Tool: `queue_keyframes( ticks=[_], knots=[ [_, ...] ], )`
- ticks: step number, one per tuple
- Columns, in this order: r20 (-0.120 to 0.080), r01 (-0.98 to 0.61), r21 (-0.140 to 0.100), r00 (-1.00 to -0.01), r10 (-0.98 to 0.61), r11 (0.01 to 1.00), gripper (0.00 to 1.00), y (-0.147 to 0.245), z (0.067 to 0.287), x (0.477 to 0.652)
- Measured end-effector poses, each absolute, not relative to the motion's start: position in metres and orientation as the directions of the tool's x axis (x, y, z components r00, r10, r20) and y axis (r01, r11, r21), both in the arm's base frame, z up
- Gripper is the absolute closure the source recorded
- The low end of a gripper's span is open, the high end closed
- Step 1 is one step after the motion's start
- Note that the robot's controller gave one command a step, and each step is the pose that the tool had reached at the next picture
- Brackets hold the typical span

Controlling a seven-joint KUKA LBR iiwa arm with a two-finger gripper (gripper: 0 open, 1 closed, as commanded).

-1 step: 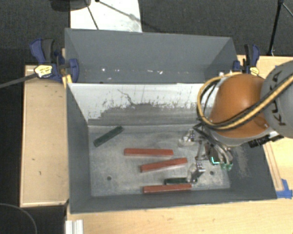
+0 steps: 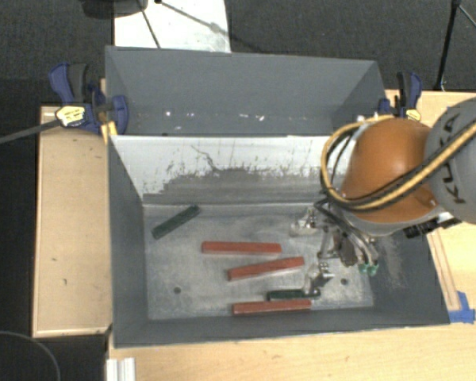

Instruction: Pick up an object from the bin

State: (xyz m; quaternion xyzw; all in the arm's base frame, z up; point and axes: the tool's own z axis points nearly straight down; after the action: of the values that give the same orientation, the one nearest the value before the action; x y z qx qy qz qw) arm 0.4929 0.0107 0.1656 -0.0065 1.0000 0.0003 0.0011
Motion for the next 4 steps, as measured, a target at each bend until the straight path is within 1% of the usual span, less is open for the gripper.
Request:
queue_keyframes(
  ticks=[1, 2, 3, 4],
  knots=[
    [-0.005, -0.112, 0.0, -0.994, -0.112, 0.994, 0.0, 0.035, 0.122, 0.511],
    [0.001, -0.166, 0.0, -0.986, -0.166, 0.986, 0.0, 0.064, 0.115, 0.532],
    [0.0, -0.146, 0.001, -0.989, -0.146, 0.989, 0.0, 0.064, 0.12, 0.531],
    [-0.006, -0.136, 0.001, -0.991, -0.136, 0.991, 0.0, 0.06, 0.075, 0.525]
  ],
)
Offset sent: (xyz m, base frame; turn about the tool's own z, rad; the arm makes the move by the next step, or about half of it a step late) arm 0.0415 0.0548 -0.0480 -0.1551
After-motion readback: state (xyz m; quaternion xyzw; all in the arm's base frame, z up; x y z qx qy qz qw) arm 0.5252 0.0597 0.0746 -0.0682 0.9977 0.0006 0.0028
